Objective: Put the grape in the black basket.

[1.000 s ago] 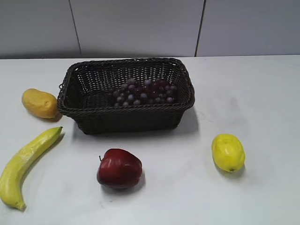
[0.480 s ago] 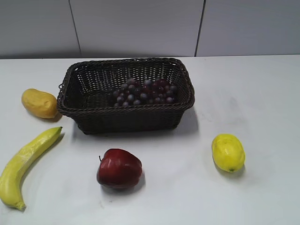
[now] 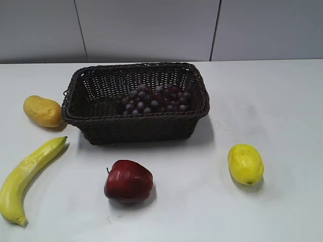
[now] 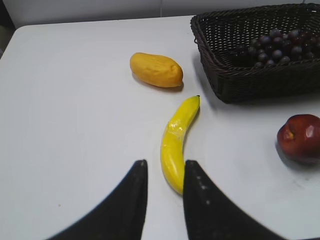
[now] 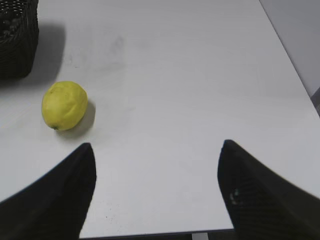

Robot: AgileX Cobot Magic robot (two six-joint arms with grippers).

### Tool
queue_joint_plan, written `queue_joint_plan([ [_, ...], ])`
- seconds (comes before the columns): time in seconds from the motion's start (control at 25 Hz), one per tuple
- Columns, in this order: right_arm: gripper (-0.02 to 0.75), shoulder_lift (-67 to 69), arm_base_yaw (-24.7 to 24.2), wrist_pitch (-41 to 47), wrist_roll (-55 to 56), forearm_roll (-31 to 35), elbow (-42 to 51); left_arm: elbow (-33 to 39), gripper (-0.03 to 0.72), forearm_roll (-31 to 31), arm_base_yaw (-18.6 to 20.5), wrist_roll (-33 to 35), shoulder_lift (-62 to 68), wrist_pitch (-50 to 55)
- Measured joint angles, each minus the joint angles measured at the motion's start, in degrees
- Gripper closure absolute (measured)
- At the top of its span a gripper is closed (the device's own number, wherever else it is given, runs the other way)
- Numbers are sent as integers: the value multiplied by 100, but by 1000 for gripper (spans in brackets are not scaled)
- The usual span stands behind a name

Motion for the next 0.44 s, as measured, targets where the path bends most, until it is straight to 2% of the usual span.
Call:
queue_joint_plan([
  [0.44, 164, -19, 0, -5, 0, 0, 0, 0, 461, 0, 0, -2, 0, 0],
])
